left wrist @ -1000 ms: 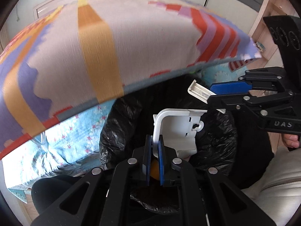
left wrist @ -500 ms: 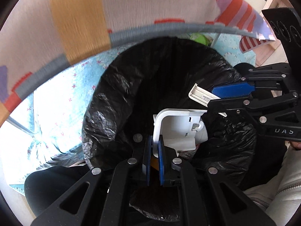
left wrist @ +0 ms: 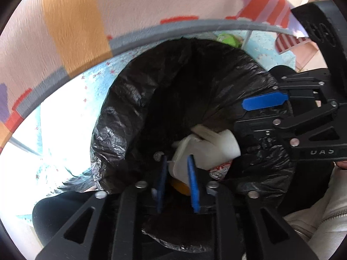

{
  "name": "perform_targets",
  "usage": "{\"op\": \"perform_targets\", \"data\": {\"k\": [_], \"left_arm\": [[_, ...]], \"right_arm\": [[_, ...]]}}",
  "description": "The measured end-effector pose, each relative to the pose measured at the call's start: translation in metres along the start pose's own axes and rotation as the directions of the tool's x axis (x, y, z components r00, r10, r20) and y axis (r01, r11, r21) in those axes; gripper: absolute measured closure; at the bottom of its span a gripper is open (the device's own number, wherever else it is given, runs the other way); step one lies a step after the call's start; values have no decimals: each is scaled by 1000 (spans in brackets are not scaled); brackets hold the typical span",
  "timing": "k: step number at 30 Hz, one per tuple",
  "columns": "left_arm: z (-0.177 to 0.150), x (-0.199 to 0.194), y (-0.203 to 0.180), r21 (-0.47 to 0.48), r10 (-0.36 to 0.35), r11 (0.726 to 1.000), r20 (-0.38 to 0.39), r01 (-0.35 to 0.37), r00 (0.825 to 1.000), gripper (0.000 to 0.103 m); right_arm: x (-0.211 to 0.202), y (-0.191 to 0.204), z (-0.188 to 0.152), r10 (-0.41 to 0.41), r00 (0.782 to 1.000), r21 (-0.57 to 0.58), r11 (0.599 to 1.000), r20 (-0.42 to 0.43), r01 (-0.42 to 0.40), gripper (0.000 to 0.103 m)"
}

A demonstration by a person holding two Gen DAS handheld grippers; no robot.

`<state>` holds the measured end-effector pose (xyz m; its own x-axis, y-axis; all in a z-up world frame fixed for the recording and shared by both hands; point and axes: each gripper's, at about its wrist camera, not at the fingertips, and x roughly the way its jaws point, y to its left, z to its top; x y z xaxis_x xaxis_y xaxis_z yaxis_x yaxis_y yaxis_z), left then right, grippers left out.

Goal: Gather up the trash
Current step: 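Open both tools to drop the bracket and strip into the bin, then raise both open tools back over the bed toward the pink doll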

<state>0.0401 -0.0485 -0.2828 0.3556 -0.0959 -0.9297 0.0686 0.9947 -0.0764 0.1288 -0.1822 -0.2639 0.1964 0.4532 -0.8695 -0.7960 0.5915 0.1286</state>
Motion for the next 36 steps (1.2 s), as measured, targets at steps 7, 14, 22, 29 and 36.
{"op": "perform_targets", "data": {"k": [7, 14, 22, 29, 36], "left_arm": [[5, -22, -3, 1, 0, 1000, 60, 0, 998, 55], [14, -60, -7, 18, -12, 1000, 139, 10, 990, 55], [25, -113, -4, 57, -23, 998, 261, 9, 965, 55], [46, -155, -3, 98, -27, 995, 362, -9, 932, 55], [79, -174, 1, 107, 8, 993, 416, -58, 909, 55]], "right_arm": [[-21, -4, -3, -5, 999, 7, 1000, 51, 5, 65], [-56, -1, 0, 20, 991, 3, 1000, 133, -21, 65], [-105, 7, 8, 23, 963, -28, 999, 269, -16, 65], [-139, 8, 21, 21, 935, -64, 998, 354, 2, 65], [-164, 2, 47, -5, 904, -85, 995, 427, 46, 65]]}}
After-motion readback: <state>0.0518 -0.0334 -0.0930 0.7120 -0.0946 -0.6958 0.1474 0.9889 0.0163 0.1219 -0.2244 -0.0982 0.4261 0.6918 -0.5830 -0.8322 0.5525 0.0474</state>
